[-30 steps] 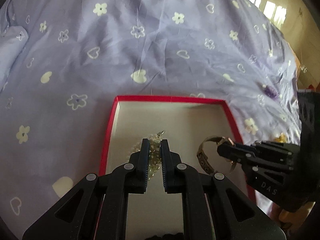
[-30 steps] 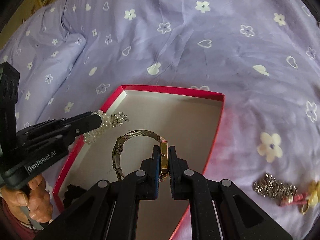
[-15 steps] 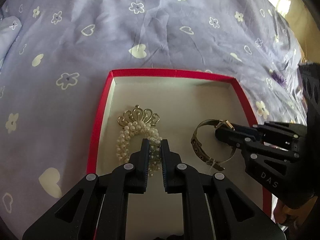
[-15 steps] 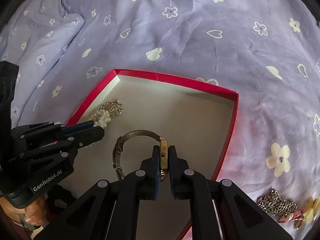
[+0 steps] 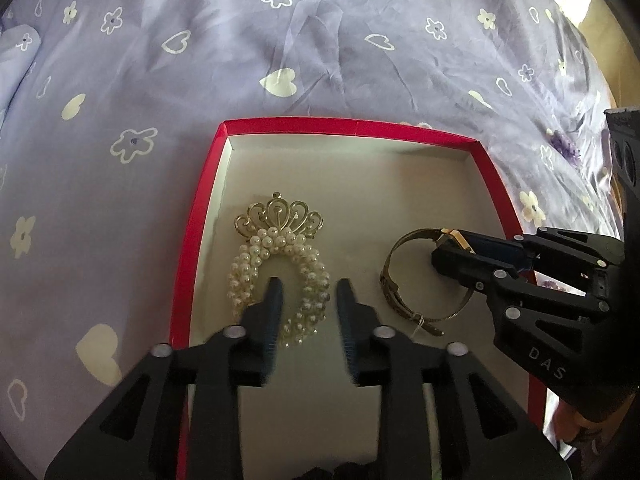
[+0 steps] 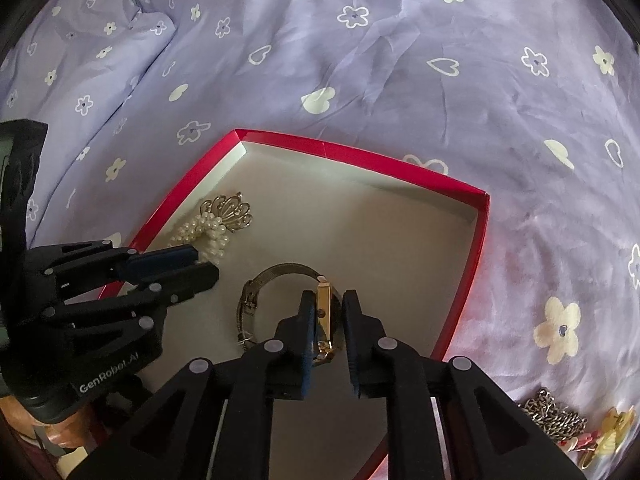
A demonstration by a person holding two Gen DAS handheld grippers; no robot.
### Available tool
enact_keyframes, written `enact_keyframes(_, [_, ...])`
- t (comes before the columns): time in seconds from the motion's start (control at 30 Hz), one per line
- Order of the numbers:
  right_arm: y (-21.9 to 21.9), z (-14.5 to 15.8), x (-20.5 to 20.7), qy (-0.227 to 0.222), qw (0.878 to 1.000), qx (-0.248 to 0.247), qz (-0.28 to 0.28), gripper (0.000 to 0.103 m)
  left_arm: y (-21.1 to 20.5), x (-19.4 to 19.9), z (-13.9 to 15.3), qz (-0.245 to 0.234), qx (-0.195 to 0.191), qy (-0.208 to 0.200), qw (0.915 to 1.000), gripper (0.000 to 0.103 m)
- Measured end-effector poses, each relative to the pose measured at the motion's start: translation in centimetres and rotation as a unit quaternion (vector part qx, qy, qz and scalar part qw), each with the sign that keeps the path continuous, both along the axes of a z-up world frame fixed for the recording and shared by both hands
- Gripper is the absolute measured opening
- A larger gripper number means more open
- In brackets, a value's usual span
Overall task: Organize jewelry
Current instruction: 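Carry bracelet and watch into the red box and open both tools, then grasp the lilac bow hair tie with the left tool while the right tool grasps the green braided tie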
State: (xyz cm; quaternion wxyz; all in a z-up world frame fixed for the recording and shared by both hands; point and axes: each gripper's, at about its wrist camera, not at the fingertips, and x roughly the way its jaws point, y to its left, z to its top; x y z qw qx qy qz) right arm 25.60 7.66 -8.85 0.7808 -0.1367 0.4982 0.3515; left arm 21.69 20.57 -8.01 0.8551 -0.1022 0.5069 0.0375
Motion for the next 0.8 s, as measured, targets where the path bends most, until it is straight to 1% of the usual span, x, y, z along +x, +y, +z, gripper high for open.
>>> enact_keyframes(0.03, [0.0, 0.1, -0.1, 0.0, 1.0, 0.003, 0.0, 0.025, 0.0, -0.1, 0.2, 0.001, 0.003, 0.0, 1.0, 0.036])
enact_keyframes(0.07, [-0.2, 0.2, -0.2, 0.001, 1.0, 0.007, 0.0, 0.028, -0.1, -0.2, 0.4, 0.002, 0.005, -0.001, 1.0, 0.044])
enact_keyframes(0.1, [-0.3, 0.5, -0.3, 0.001, 1.0, 0.013, 0.0, 0.028, 0.0, -0.4, 0.7, 0.003, 0.005, -0.004, 1.0, 0.05])
enact_keyframes(0.2, [-1.5, 1.9, -1.1, -0.004, 0.999, 0.035, -0.007, 0.028, 0.1, -1.4, 1.8, 0.012, 0.01, -0.014, 0.9998, 0.054])
enact_keyframes(0.23, [-2.0, 2.4, -1.3, -0.006, 0.999, 0.043, -0.011, 0.03, 0.1, -1.8, 2.2, 0.016, 0.013, -0.018, 0.9996, 0.055])
enact_keyframes(0.27, [-2.4, 2.8, -1.5, -0.008, 0.999, 0.049, -0.014, 0.034, 0.1, -2.2, 2.6, 0.021, 0.017, -0.023, 0.9994, 0.059])
enact_keyframes(0.3, [-3.3, 3.5, -1.9, -0.01, 0.998, 0.063, -0.019, 0.036, 0.1, -2.8, 3.1, 0.027, 0.02, -0.027, 0.9991, 0.062])
enact_keyframes(0.37, [-4.6, 4.4, -2.4, -0.015, 0.996, 0.078, -0.028, 0.04, 0.1, -3.7, 3.8, 0.033, 0.02, -0.036, 0.9986, 0.065])
enact_keyframes(0.43, [-6.6, 5.2, -3.1, -0.023, 0.994, 0.095, -0.041, 0.04, -0.2, -4.6, 4.5, 0.037, 0.019, -0.044, 0.9982, 0.066])
enact_keyframes(0.57, [-10.3, 6.1, -4.5, -0.029, 0.991, 0.11, -0.075, 0.041, -1.3, -6.4, 5.4, 0.043, 0.017, -0.058, 0.9972, 0.067])
enact_keyframes(0.7, [-14.2, 6.6, -5.9, -0.036, 0.987, 0.118, -0.108, 0.043, -3.2, -7.8, 5.9, 0.034, 0.003, -0.064, 0.9974, 0.068])
enact_keyframes(0.8, [-17.0, 6.8, -6.9, -0.04, 0.983, 0.121, -0.134, 0.048, -4.8, -8.6, 6.2, 0.021, -0.003, -0.067, 0.9975, 0.069])
